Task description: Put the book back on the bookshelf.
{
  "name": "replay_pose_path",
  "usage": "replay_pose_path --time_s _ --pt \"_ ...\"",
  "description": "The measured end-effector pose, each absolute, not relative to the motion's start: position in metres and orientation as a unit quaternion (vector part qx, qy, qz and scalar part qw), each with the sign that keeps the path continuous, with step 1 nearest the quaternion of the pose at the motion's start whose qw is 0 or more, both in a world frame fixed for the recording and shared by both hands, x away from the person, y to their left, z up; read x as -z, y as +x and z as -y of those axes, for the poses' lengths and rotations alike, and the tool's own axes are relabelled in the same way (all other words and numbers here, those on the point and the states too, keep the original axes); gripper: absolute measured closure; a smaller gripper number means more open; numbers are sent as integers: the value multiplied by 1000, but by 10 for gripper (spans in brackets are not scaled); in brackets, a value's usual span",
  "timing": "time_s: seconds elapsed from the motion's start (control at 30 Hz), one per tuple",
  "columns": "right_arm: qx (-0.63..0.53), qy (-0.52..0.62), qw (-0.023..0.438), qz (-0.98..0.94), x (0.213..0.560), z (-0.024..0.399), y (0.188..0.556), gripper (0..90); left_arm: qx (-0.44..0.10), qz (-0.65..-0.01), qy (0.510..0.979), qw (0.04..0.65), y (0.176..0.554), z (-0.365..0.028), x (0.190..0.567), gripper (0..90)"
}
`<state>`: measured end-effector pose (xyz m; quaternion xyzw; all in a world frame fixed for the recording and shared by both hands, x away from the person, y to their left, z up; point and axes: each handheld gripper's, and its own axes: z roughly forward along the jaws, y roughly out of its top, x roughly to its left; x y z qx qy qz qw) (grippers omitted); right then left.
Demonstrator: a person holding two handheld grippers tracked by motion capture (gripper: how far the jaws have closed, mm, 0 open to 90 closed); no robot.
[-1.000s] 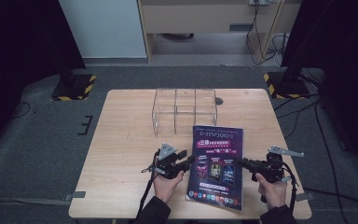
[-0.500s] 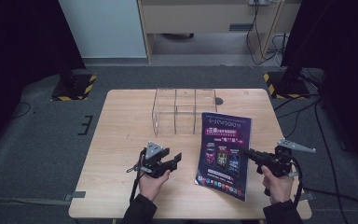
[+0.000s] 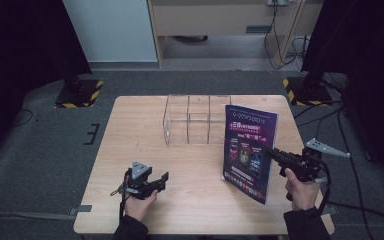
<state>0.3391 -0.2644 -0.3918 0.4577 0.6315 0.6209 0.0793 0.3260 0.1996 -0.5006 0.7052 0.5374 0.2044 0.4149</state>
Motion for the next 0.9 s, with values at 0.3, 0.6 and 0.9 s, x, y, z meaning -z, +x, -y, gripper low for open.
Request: replay_pose_path --time_s 0.3,0.6,0.9 --pt "-625 455 108 -625 376 259 345 833 -238 -555 711 360 329 -219 515 238" --pt "-636 446 127 -616 357 253 352 833 -251 -565 716 324 336 -227 525 205" --pt "-638 439 142 -617 346 242 359 833 -256 -569 720 302 339 -232 532 190"
